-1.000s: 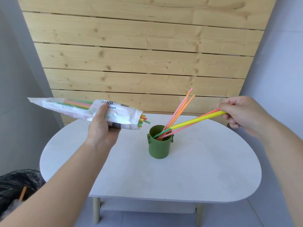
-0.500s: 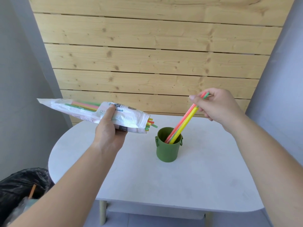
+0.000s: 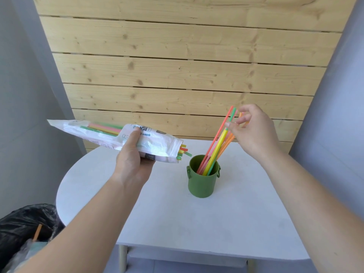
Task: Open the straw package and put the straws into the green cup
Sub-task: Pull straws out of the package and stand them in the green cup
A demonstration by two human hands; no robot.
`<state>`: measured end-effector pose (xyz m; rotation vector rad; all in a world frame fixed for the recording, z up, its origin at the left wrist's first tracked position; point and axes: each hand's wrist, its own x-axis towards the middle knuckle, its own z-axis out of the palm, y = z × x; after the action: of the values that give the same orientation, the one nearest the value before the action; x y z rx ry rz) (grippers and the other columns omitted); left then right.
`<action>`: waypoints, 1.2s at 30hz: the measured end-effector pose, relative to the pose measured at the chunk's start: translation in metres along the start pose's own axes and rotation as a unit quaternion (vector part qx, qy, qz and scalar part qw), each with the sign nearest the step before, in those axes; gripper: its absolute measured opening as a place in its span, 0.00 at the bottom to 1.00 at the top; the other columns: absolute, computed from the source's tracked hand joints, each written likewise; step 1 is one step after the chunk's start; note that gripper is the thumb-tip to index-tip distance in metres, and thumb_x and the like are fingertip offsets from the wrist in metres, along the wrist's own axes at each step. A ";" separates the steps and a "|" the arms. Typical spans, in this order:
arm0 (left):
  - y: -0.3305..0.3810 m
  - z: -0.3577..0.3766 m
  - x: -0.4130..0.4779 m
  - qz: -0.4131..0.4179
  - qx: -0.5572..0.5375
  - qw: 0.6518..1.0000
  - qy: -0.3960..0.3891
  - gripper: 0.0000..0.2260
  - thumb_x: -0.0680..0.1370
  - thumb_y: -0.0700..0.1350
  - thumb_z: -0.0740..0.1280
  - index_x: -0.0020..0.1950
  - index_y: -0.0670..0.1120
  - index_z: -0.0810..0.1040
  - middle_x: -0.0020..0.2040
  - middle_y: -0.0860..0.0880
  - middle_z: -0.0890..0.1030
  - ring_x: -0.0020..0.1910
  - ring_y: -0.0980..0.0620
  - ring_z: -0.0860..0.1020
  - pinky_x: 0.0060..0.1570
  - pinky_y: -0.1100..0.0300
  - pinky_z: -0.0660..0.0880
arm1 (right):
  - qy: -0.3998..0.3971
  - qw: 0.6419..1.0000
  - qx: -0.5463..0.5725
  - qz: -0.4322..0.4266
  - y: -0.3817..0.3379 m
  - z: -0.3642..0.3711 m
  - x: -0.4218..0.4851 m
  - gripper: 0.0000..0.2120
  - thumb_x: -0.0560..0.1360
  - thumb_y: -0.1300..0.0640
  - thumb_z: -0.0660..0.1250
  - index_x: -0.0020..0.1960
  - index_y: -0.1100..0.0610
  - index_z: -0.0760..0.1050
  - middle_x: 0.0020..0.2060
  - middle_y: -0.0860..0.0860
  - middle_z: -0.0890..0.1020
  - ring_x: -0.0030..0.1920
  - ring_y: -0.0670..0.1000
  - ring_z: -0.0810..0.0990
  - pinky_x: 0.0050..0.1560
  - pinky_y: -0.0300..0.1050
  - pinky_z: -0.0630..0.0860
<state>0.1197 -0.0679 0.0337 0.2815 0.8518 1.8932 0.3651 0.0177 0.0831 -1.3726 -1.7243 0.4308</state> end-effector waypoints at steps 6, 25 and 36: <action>0.003 0.006 -0.006 0.006 0.000 1.000 -0.022 0.06 0.83 0.45 0.68 0.57 0.43 0.79 0.45 0.47 0.86 0.50 0.47 0.86 0.61 0.47 0.81 | -0.002 0.999 0.024 -0.022 -0.022 -0.003 -0.023 0.15 0.79 0.45 0.66 0.41 0.56 0.78 0.32 0.50 0.81 0.31 0.47 0.75 0.40 0.42 0.69; 0.017 0.022 -0.020 0.029 0.008 0.999 -0.034 0.15 0.82 0.43 0.69 0.68 0.42 0.77 0.54 0.45 0.86 0.56 0.46 0.87 0.59 0.47 0.83 | -0.112 0.877 0.406 0.229 -0.050 0.048 -0.071 0.09 0.82 0.58 0.63 0.43 0.59 0.73 0.25 0.50 0.70 0.22 0.47 0.63 0.23 0.39 0.60; 0.014 0.023 -0.021 0.025 -0.003 1.000 -0.014 0.18 0.82 0.42 0.69 0.72 0.40 0.76 0.61 0.43 0.86 0.59 0.46 0.85 0.61 0.45 0.81 | -0.117 0.875 0.422 0.208 -0.046 0.044 -0.070 0.05 0.80 0.59 0.68 0.47 0.60 0.78 0.27 0.52 0.75 0.22 0.46 0.67 0.22 0.38 0.65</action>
<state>0.1320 -0.0793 0.0635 0.3263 0.8269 1.9332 0.3035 -0.0513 0.0627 -1.0249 -1.1348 1.4490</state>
